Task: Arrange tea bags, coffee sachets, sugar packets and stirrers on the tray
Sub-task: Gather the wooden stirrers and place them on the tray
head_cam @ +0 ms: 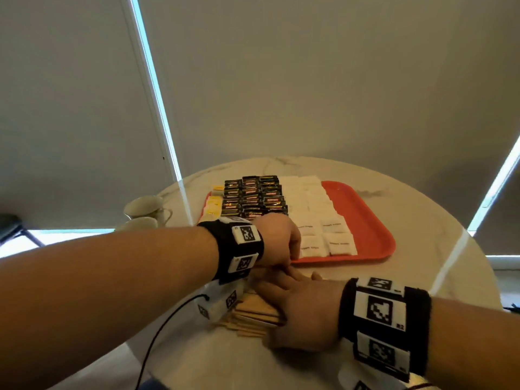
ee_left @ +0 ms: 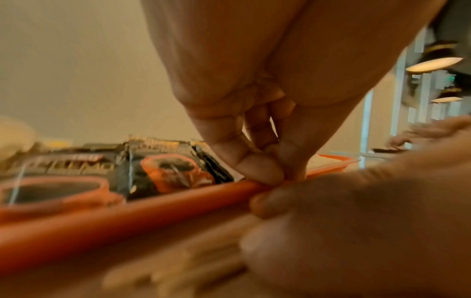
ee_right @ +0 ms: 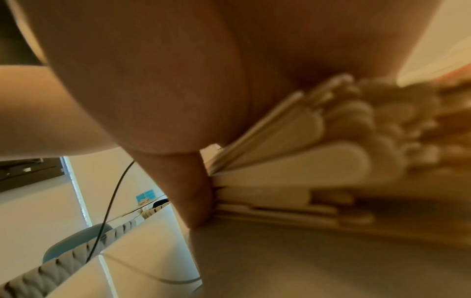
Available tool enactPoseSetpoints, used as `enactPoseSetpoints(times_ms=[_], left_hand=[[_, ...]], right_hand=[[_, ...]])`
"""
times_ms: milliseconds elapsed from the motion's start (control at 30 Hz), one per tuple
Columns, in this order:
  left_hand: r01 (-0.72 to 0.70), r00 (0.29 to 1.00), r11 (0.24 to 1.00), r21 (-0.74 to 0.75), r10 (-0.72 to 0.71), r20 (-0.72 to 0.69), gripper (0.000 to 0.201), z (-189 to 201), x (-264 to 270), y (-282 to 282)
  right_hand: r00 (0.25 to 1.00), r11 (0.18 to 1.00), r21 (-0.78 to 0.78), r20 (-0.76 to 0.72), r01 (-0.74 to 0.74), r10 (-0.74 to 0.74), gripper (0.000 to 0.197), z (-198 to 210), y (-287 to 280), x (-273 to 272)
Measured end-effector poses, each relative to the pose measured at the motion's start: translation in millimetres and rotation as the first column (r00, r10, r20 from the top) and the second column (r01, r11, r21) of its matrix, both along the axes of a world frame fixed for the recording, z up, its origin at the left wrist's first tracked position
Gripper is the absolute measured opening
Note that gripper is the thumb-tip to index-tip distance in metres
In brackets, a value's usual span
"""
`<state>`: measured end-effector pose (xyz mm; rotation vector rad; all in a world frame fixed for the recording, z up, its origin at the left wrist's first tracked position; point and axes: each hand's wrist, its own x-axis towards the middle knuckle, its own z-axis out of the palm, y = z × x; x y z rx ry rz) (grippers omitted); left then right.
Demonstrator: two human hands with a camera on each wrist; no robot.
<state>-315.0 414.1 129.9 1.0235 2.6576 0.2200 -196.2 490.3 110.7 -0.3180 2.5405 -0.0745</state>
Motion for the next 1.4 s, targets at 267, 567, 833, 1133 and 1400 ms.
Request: enactPoseSetpoints(times_ms=[267,567,833,1133,1400], left_hand=[[0.031,0.999,0.997,0.074,-0.033,0.022,0.010,2,7,-17],[-0.187,0.982,0.852,0.488,0.175,0.071,0.013,28,4,-81],[-0.466,0.885,0.560,0.685,0.282,0.371,0.009,16,4,-132],[-0.477,0.877,0.494,0.727,0.211,0.432,0.009,17,8,-139],[-0.482,0.874,0.498,0.720,0.214,0.437,0.010,17,14,-138]], right_hand=[[0.991,1.000,0.010,-0.133,-0.028,0.029,0.081,12,-11,14],[0.977,0.995,0.072,-0.206,0.067,-0.051,0.042,28,-25,-2],[0.933,0.982,-0.051,-0.308,0.179,-0.186,0.025,24,-25,-15],[0.898,0.972,-0.185,-0.389,0.144,-0.207,0.010,23,-20,-16],[0.906,0.987,-0.160,-0.416,0.010,-0.076,0.020,23,-14,-8]])
